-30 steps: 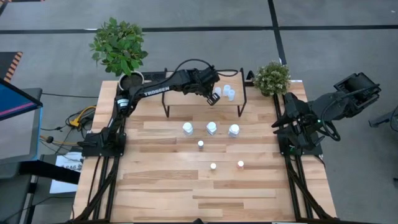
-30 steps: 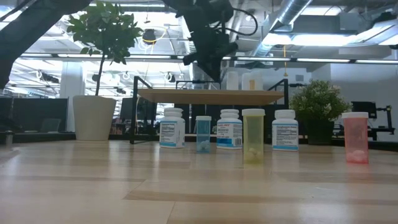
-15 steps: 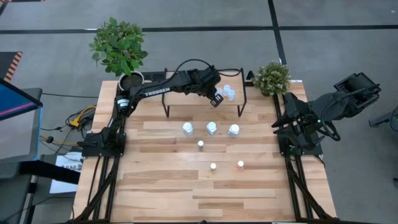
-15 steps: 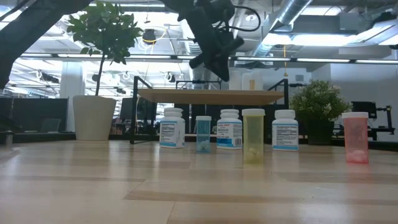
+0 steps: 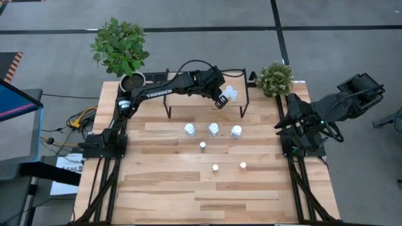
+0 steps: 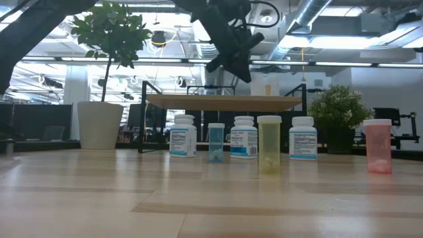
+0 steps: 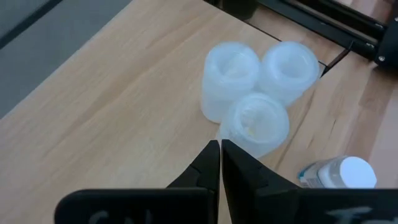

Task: Pick and place medicine bottles onto shelf by color
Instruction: Put the white pill bottle on the shelf, then put the right white blue pill bottle on the shelf

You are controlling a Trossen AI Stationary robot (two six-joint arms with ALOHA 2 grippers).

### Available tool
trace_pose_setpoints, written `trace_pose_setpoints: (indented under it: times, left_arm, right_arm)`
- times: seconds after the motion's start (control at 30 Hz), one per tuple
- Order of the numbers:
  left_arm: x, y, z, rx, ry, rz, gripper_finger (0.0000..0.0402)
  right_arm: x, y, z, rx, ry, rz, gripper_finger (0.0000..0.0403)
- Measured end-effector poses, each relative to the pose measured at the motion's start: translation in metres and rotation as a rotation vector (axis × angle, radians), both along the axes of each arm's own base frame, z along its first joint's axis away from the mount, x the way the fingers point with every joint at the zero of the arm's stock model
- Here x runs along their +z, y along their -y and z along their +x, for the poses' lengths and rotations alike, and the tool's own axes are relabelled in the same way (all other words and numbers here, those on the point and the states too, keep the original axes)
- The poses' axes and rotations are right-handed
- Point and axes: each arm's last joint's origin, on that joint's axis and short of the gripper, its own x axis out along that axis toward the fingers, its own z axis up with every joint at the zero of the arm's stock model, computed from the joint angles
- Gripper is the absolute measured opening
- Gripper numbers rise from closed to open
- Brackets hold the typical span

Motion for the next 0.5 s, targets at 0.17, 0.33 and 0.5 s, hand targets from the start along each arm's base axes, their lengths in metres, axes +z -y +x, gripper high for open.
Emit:
trace_pose_setpoints:
  times: [0.17,0.33,0.5]
  left_arm:
    - [0.000,0.000,0.000,0.000,-0.001,0.000,0.0000]
    - [0.000,0.000,0.000,0.010,-0.007,0.011,0.0000]
    - [0.026,0.003,-0.013,-0.001,-0.009,0.000,0.0000]
  right_arm:
    - [0.000,0.000,0.000,0.000,0.000,0.000,0.0122]
    - [0.000,0.000,0.000,0.000,0.000,0.000,0.0122]
    - [0.000,0.000,0.000,0.000,0.000,0.000,0.0122]
